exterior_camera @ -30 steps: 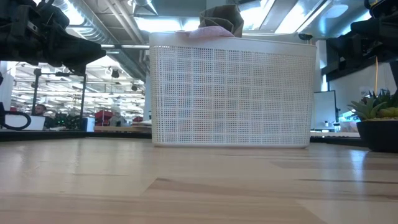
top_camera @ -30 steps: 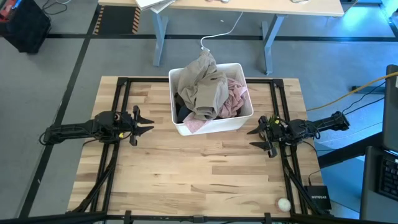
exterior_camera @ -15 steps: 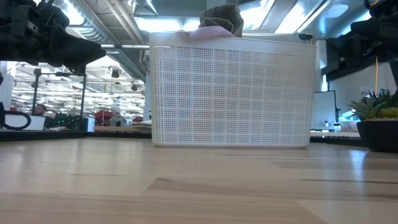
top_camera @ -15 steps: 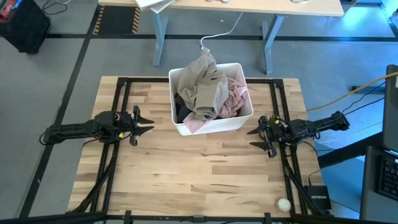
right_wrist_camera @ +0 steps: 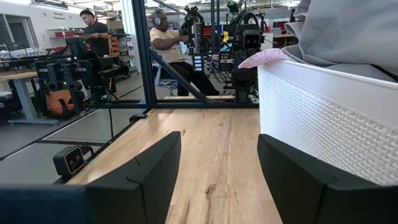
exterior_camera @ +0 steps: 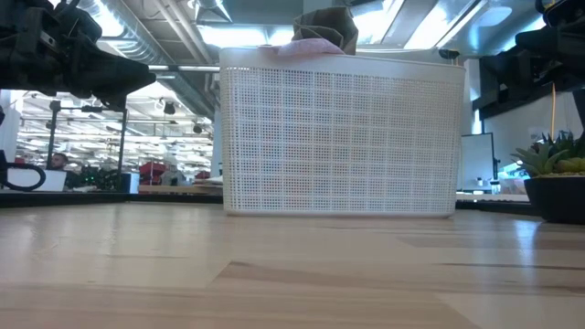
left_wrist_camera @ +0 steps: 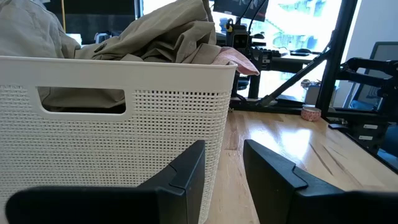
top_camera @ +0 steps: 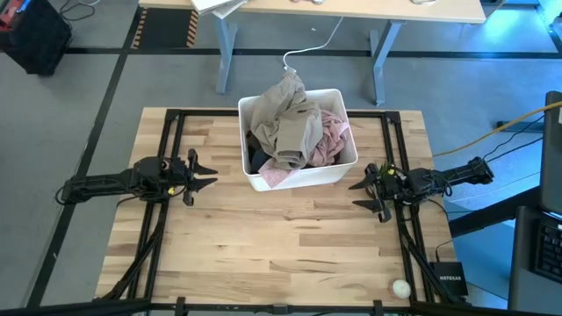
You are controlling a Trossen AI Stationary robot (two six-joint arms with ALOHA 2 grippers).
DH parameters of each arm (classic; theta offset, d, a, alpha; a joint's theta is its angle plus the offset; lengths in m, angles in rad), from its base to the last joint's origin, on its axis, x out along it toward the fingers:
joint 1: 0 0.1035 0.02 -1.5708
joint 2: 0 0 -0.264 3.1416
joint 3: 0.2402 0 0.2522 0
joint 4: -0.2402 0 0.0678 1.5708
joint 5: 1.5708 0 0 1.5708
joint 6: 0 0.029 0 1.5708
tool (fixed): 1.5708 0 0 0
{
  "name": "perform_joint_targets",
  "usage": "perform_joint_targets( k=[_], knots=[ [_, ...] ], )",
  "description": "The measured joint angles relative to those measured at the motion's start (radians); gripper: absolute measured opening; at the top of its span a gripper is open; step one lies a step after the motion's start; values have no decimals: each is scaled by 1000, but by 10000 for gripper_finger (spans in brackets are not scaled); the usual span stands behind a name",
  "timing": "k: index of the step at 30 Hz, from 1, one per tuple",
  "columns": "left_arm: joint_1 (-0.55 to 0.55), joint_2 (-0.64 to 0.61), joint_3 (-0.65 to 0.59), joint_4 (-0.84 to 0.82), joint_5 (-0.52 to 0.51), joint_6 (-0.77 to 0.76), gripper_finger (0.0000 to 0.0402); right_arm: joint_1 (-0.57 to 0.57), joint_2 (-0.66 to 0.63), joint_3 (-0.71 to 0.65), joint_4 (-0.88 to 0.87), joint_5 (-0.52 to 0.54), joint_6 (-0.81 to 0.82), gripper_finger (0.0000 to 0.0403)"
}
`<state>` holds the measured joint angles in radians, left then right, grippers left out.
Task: Sort clothes
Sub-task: Return to Home Position
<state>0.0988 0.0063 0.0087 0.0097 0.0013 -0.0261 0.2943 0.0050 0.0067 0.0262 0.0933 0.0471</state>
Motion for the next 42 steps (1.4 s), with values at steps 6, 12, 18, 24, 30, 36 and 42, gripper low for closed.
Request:
perform_joint_targets(
  k=[6,12,18,24,30,36,42],
  knots=[
    [0,0,0,0,0,0,104,0,0,0,0,0,0,231],
    [0,0,0,0,0,0,104,0,0,0,0,0,0,231],
    [0,0,0,0,0,0,104,0,0,0,0,0,0,231],
    [0,0,0,0,0,0,104,0,0,0,0,0,0,231],
    [0,0,0,0,0,0,104,0,0,0,0,0,0,231],
    [0,0,0,0,0,0,104,0,0,0,0,0,0,231],
    [0,0,0,0,0,0,104,0,0,0,0,0,0,231]
  ],
)
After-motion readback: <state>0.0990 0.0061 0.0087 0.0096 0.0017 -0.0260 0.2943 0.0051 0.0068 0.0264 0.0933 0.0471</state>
